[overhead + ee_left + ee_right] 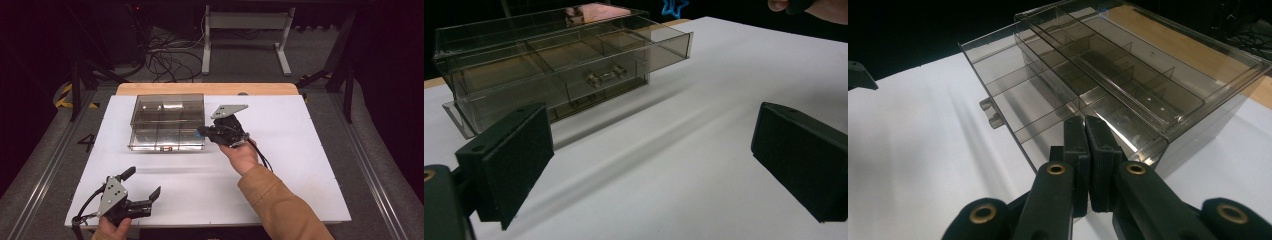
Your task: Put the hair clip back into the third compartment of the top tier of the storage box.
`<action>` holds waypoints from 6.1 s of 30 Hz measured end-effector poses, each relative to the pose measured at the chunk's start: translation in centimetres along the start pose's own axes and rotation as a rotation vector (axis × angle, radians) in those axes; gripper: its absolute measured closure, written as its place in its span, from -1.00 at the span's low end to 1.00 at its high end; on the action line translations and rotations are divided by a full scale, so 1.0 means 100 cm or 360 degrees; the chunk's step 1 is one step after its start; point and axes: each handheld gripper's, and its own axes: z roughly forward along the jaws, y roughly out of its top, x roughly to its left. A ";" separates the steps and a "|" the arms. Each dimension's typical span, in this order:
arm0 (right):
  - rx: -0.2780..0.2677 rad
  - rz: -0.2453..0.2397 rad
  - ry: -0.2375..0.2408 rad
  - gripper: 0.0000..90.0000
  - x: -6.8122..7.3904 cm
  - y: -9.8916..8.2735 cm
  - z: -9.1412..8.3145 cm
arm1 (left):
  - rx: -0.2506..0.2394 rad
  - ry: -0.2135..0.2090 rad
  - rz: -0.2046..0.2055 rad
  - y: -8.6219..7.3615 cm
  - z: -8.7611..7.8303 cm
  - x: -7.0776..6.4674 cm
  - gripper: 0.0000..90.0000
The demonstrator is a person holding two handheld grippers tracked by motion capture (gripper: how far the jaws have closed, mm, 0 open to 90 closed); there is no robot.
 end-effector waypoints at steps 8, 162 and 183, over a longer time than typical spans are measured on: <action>0.0006 -0.0013 -0.0009 0.98 0.001 0.002 0.010 | -0.0001 -0.0002 -0.0002 0.000 0.000 0.000 -0.91; -0.0240 -0.0017 -0.0158 -0.99 -0.011 -0.115 -0.122 | 0.0011 -0.0006 -0.0001 0.000 0.002 0.001 -0.91; -0.0206 0.0065 -0.0174 -1.00 -0.011 -0.169 -0.126 | 0.0009 -0.0002 -0.0005 0.000 0.003 0.001 -0.91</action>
